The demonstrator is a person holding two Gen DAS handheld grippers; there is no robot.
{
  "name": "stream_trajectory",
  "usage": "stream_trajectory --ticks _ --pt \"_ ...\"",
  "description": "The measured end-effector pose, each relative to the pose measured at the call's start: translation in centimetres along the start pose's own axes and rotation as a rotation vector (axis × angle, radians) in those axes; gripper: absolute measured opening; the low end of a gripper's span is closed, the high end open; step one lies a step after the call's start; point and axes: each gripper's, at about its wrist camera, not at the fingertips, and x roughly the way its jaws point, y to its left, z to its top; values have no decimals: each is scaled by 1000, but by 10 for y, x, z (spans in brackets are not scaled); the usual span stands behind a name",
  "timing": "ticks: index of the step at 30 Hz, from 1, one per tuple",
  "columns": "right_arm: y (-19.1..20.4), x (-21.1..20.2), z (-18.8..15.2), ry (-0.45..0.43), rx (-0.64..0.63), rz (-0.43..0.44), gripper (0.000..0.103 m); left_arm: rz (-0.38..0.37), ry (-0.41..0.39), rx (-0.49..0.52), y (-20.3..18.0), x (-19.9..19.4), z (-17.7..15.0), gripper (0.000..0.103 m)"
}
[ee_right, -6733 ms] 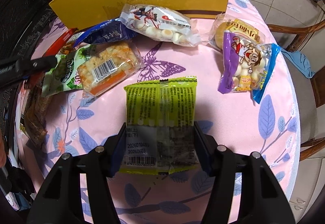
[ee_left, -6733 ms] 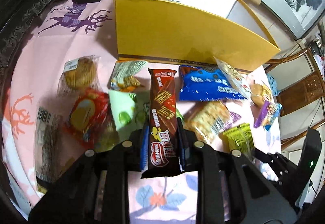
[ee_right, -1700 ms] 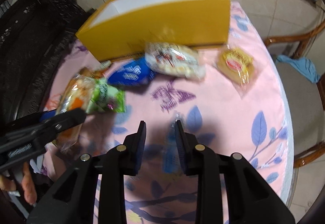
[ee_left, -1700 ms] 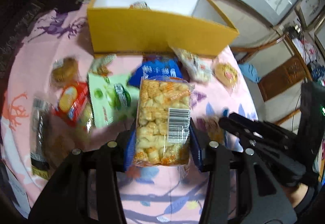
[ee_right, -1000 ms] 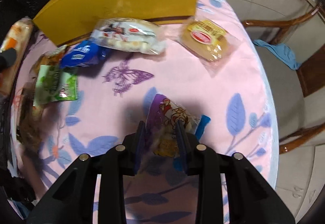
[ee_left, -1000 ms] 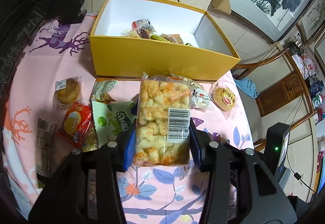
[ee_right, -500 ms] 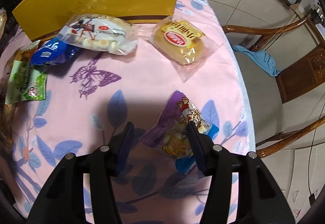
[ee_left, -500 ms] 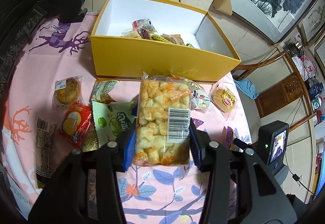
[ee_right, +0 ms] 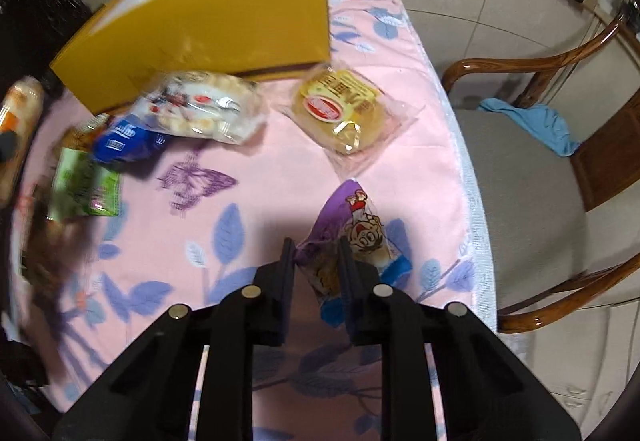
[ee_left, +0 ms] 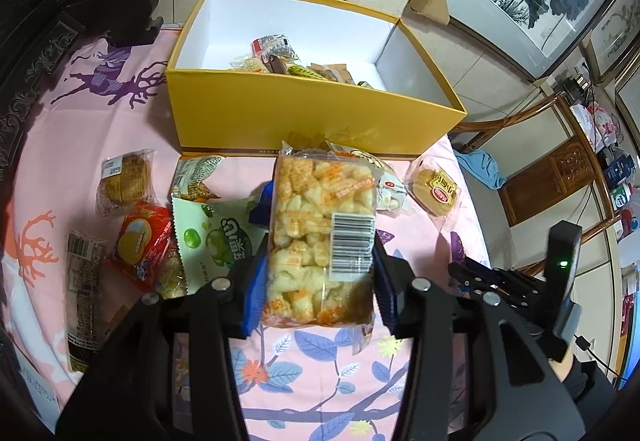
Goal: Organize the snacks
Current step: 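Carry both bags over the box and open both tools to drop them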
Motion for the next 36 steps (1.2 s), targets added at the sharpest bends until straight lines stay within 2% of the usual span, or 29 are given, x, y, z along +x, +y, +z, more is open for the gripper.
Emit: stream_trajectory --ticks 3,8,19,25,31,36 --pt "6 -12 0 -22 12 54 20 1 0 -2 0 0 0 46" --pt "23 -30 7 -67 -16 90 19 5 0 0 0 -1 0 46" --pt "67 -69 52 -199 -126 178 19 5 -25 11 1 -9 13 46" --pt "94 -89 99 -289 -178 218 19 15 -79 26 -2 -23 44 46" --pt "109 -91 150 -335 -194 242 19 46 -137 47 -13 -21 106 46" --pt "113 -83 189 -352 -181 239 19 74 -149 58 -18 -7 148 46"
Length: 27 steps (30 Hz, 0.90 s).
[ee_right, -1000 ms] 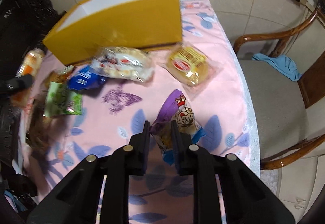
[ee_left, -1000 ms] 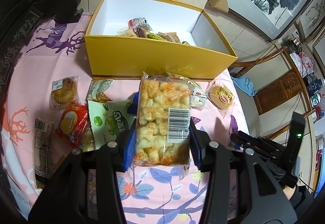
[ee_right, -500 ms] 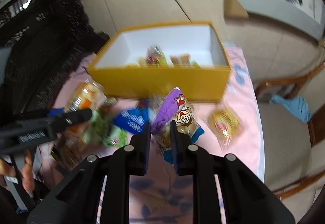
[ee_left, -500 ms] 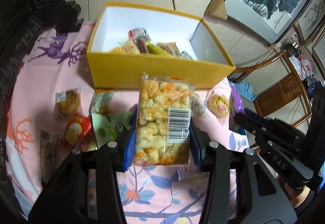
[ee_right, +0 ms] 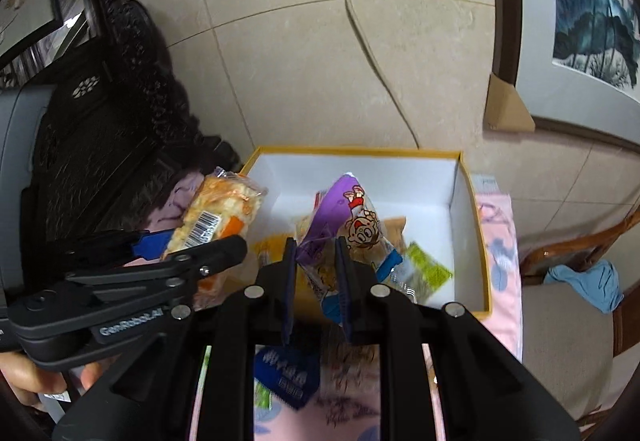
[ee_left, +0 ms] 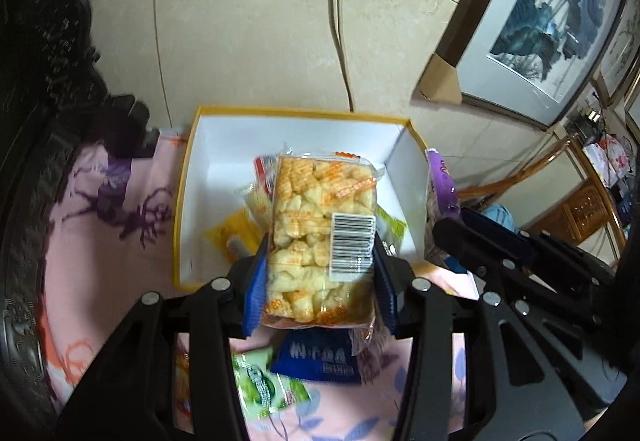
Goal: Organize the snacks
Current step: 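Carry both bags over the box and open both tools to drop them, then grasp the white candy bag with the right tool while the left tool grasps the blue triangular bag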
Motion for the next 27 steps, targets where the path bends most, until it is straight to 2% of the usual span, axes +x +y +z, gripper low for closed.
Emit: stream_trajectory --ticks 5,7,8,9,10,11,16,21,23,24,25,27 --pt "-8 11 18 -13 4 -10 19 16 20 -1 3 23 22 46" --pt "-10 17 25 -10 2 -10 23 11 31 -5 4 29 27 48" --pt "-11 20 28 -2 1 -9 24 14 35 -6 5 32 30 62" --pt "-12 23 31 2 0 -16 31 31 33 -5 5 33 32 68" --pt "-14 26 33 3 1 -31 37 72 19 -12 8 33 35 79" --pt "-17 28 36 6 6 -38 39 75 4 -22 12 32 36 84" --pt "-29 29 36 22 32 -42 39 62 -15 -69 31 25 35 85" --pt "-41 19 18 68 47 -8 39 42 -9 -107 48 7 10 85" --pt "-45 14 1 104 46 20 44 35 3 -109 51 3 -6 85" --pt "-47 13 -9 119 46 30 55 37 9 -105 53 0 -19 85" --pt "-48 11 -22 135 45 27 59 40 13 -97 53 -1 -27 85" --pt "-46 9 -45 155 31 29 59 65 25 -62 53 -2 -55 85"
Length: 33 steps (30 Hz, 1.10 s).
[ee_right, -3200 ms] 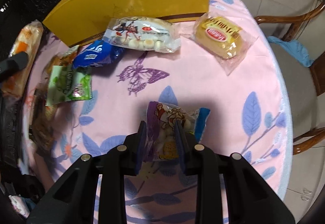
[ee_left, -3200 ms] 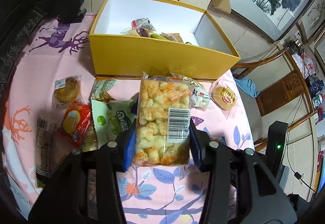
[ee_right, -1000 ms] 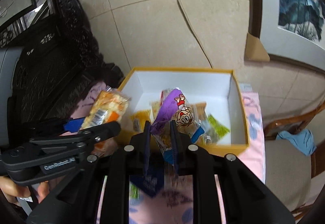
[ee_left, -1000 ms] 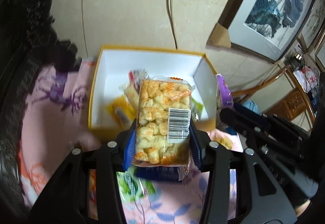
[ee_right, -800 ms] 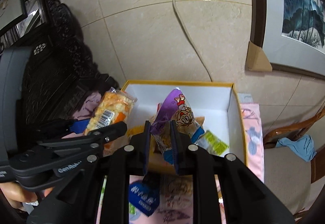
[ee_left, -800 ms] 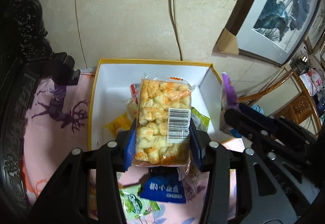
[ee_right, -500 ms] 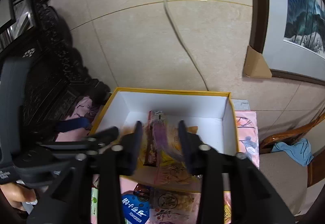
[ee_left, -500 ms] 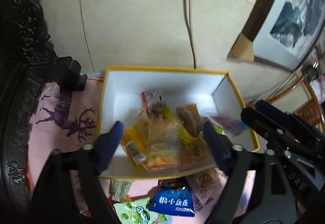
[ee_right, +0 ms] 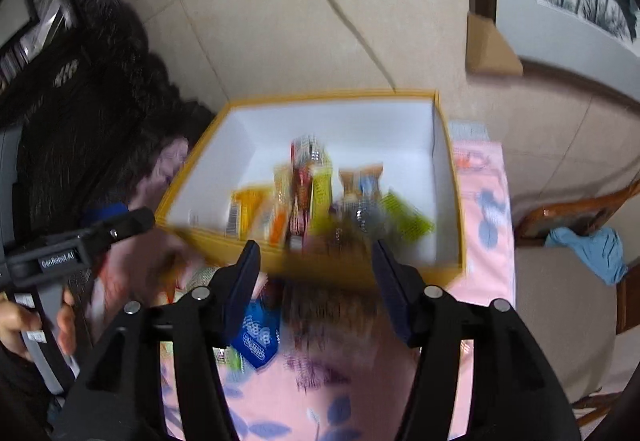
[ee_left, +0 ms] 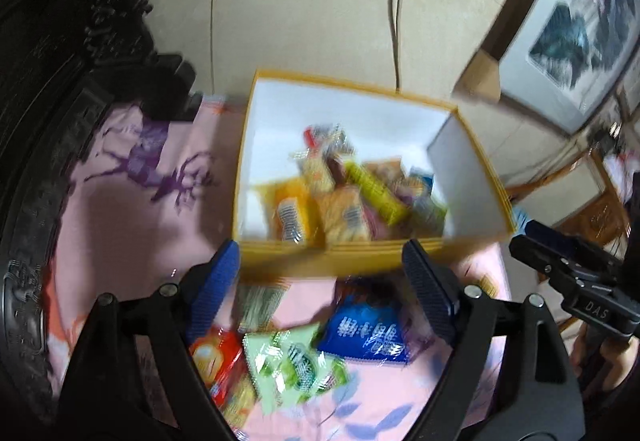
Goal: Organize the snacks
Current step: 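Grasp the white candy bag with the right tool while the left tool grasps the blue triangular bag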
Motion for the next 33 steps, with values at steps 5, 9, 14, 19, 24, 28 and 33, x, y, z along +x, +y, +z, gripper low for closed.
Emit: stream_trajectory --ticks 5,9,14,19,24,28,33 --pt "22 15 -68 42 -146 -51 59 24 54 27 0 6 -58 85" --pt "33 41 -99 63 -241 -93 59 24 154 61 -5 23 -94 85" --pt "26 78 -104 102 -273 -140 59 28 179 111 -15 22 -113 85" --pt "24 104 -94 66 -330 -156 57 21 184 168 -28 25 -118 85" --pt "10 93 -83 19 -237 -86 18 16 137 252 -36 36 -114 85" --pt "1 69 -84 9 -180 -79 14 4 123 353 -45 58 -111 85" --pt "-9 42 -97 7 -95 -60 14 39 142 491 -61 89 -112 85"
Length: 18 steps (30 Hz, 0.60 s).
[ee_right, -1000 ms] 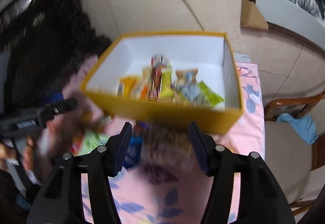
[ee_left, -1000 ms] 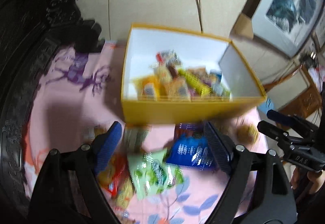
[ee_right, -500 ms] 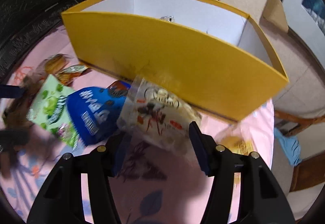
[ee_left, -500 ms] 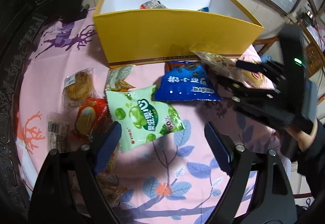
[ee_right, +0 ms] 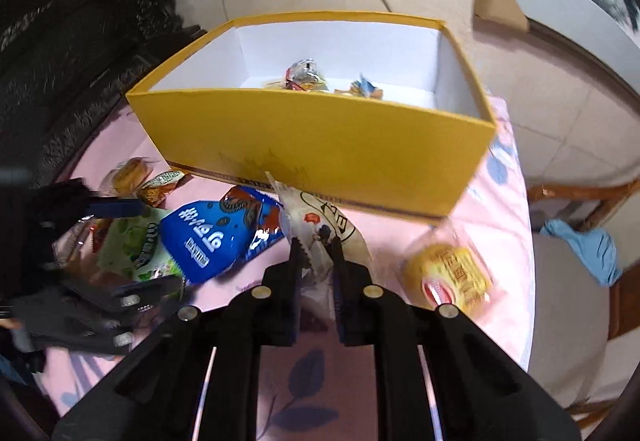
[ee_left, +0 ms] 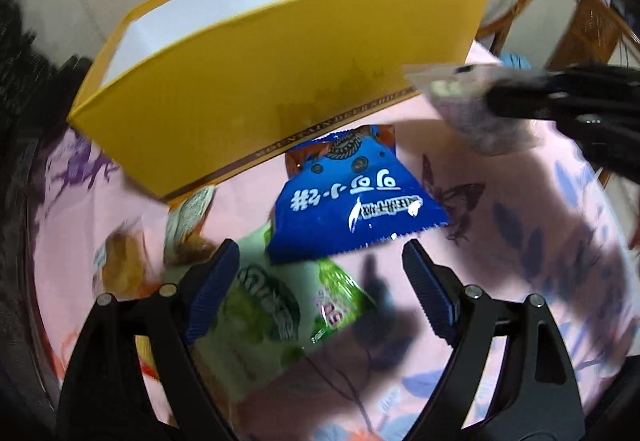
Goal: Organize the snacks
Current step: 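Grasp the white candy bag with the right tool while the left tool grasps the blue triangular bag, then carry the white bag with the right tool while the left tool carries the blue bag into the box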
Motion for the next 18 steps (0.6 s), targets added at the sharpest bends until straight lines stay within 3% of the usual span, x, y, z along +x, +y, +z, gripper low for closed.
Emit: stream_trajectory --ticks 6,10,14,18 --pt "-3 -4 -15 24 79 42 14 7 -5 127 -18 28 23 85" --pt "-3 0 -16 55 124 67 13 6 15 195 -30 42 31 74" --pt "-2 4 -13 65 108 39 15 -11 15 173 -30 45 39 67" --pt "-4 14 -8 101 103 -12 25 -26 14 192 -35 47 41 61"
